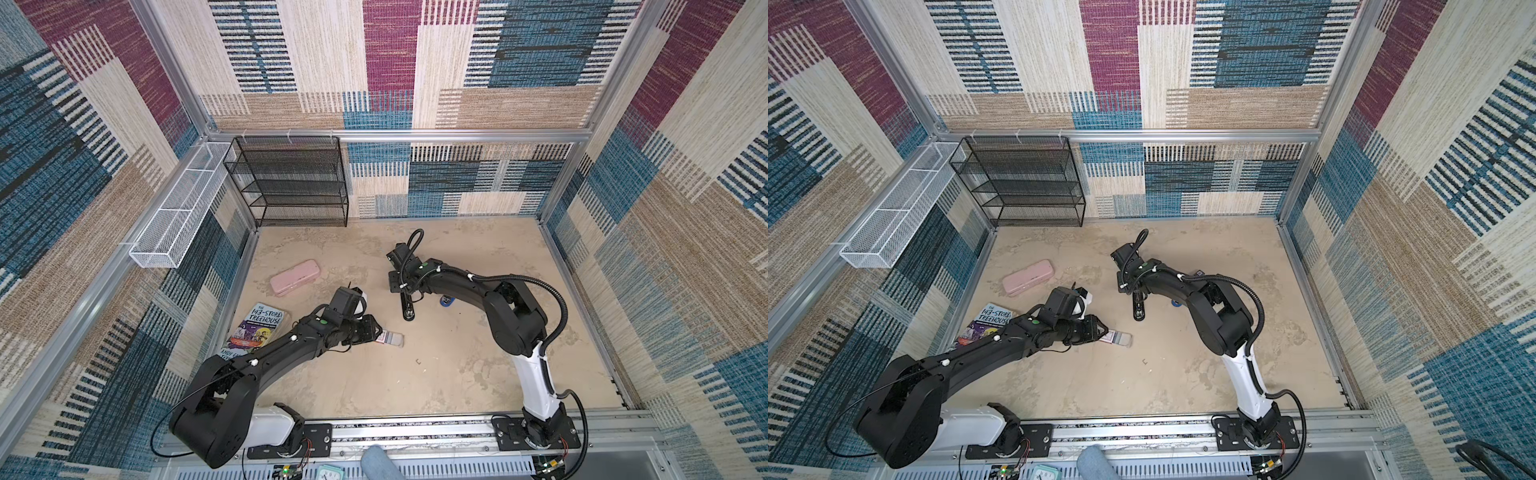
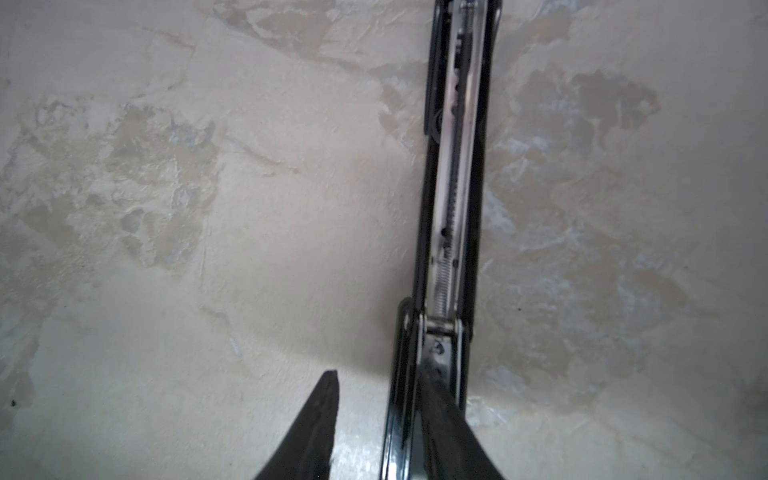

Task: Load the staples into the stapler

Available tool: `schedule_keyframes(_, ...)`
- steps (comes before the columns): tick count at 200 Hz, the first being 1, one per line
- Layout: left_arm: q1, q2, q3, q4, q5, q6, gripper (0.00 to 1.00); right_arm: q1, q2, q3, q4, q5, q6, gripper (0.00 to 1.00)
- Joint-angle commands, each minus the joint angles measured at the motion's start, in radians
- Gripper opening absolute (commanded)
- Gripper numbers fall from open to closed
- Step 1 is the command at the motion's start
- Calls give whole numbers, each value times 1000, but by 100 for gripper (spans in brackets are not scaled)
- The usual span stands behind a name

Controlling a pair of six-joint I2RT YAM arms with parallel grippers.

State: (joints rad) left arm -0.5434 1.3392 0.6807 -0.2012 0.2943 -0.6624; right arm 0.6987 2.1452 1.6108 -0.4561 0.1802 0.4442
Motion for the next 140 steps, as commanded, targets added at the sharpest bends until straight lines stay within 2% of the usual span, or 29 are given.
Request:
schedule_keyframes(1, 0, 6, 5, 18, 12, -8, 37, 3, -14, -8, 19, -25, 14, 38)
schedule_keyframes(57, 0, 6, 5, 17, 9, -5, 37, 15, -62, -106, 23, -35, 37, 38)
schedule_keyframes(140, 0, 15, 0, 26, 12, -6, 37, 89, -201, -287, 14, -80, 94, 39)
